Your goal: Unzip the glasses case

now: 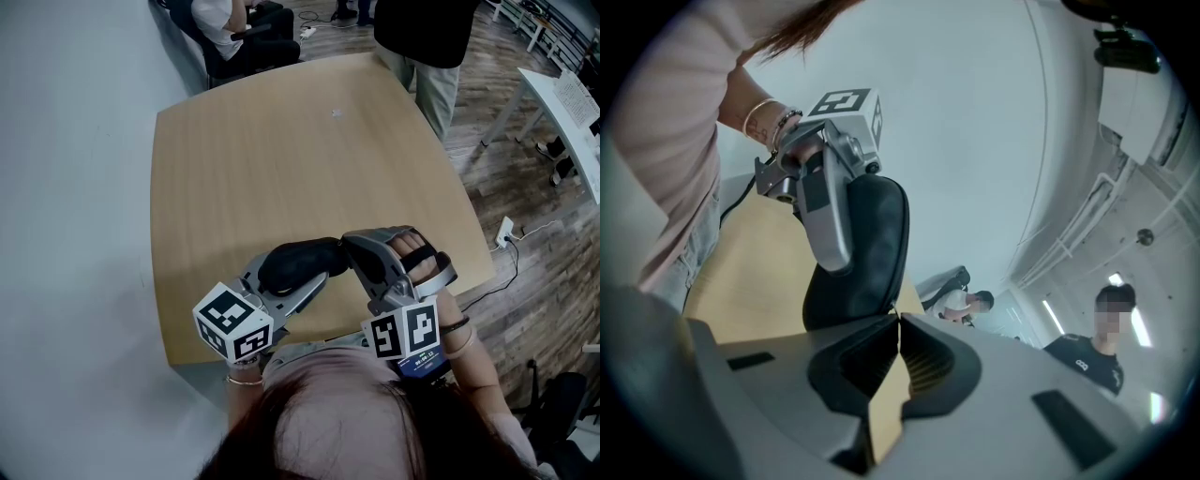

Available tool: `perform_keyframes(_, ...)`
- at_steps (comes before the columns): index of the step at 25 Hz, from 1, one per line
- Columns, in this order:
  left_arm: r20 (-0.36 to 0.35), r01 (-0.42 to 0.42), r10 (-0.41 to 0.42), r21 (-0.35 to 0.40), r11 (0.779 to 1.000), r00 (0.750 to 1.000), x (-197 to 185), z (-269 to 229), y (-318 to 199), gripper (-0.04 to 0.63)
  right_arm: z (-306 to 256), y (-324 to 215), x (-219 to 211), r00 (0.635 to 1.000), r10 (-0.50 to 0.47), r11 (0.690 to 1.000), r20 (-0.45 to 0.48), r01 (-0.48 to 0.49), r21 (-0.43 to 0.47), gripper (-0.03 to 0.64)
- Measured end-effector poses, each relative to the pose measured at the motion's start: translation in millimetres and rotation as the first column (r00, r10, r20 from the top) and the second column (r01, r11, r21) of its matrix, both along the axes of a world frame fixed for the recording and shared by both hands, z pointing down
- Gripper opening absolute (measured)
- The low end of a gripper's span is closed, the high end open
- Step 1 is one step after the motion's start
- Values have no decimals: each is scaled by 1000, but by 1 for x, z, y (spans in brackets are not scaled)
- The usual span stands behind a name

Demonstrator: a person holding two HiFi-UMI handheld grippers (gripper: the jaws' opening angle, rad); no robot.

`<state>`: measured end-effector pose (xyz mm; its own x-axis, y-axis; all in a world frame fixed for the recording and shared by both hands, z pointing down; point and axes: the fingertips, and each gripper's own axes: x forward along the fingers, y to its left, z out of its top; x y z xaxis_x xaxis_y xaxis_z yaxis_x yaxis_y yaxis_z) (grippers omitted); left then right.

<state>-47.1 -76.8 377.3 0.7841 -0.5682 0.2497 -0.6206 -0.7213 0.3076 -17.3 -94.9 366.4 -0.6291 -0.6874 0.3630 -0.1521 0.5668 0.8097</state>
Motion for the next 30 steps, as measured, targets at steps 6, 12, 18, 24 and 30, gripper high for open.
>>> perform_keyframes(6,23,-5,5,-7,1000,1000,3,5,0,207,0,2,-2,1000,-7,1000,2,7,-5,15)
perform_keyframes(12,18,-2,2,-12,1000,1000,2,5,0,207,0,1,-3,1000,-6,1000,-1,6,-3,17)
perform_keyframes(18,49,-6,7,-16,1000,999,4,10,0,207,0,3,-6,1000,-15,1000,7,15,-7,15)
perform_keyframes(24,58,-6,7,-19,1000,998,5,12,0,207,0,5,-7,1000,-15,1000,9,15,-8,15)
perform_keyframes(30,93,-13,15,-28,1000,996,8,19,1,209,1,7,-9,999,-27,1000,18,27,-13,15)
